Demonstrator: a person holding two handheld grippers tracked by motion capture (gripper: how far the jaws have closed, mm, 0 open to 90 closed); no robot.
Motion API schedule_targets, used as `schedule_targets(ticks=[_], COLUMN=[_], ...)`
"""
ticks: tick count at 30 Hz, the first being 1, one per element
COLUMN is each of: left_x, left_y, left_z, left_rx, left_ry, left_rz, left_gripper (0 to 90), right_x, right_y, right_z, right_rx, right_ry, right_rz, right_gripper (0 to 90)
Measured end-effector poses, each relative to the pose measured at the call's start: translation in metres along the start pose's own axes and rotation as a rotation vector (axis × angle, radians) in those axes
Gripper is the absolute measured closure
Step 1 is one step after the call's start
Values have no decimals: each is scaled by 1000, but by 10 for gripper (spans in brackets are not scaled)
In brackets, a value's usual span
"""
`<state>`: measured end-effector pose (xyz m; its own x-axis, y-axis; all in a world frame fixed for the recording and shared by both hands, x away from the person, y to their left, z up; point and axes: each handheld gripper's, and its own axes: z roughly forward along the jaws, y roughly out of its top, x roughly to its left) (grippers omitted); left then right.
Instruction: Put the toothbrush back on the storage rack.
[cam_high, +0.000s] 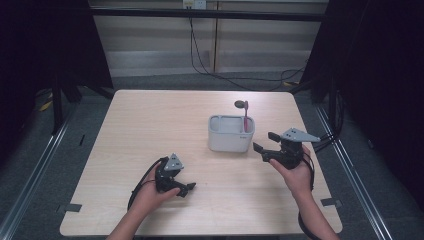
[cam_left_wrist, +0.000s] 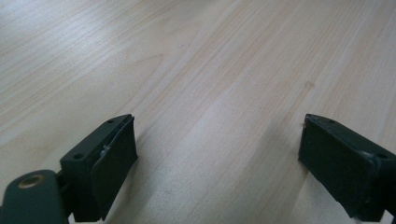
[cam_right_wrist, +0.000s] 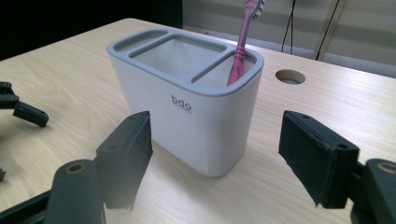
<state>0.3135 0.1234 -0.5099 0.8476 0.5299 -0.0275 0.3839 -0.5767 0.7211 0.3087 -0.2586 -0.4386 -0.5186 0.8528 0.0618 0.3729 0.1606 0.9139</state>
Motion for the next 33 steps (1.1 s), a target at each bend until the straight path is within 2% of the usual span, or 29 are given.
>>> schedule_targets(ticks=[33], left_x=[0], left_y=[0], left_z=[0], left_rx=[-1], left_ry=[1], left_rz=[1], left_gripper=[108], right_x=[-2], right_y=[-38], right_z=[4], right_rx=[81], right_ry=[17], right_rz=[-15], right_gripper=[254])
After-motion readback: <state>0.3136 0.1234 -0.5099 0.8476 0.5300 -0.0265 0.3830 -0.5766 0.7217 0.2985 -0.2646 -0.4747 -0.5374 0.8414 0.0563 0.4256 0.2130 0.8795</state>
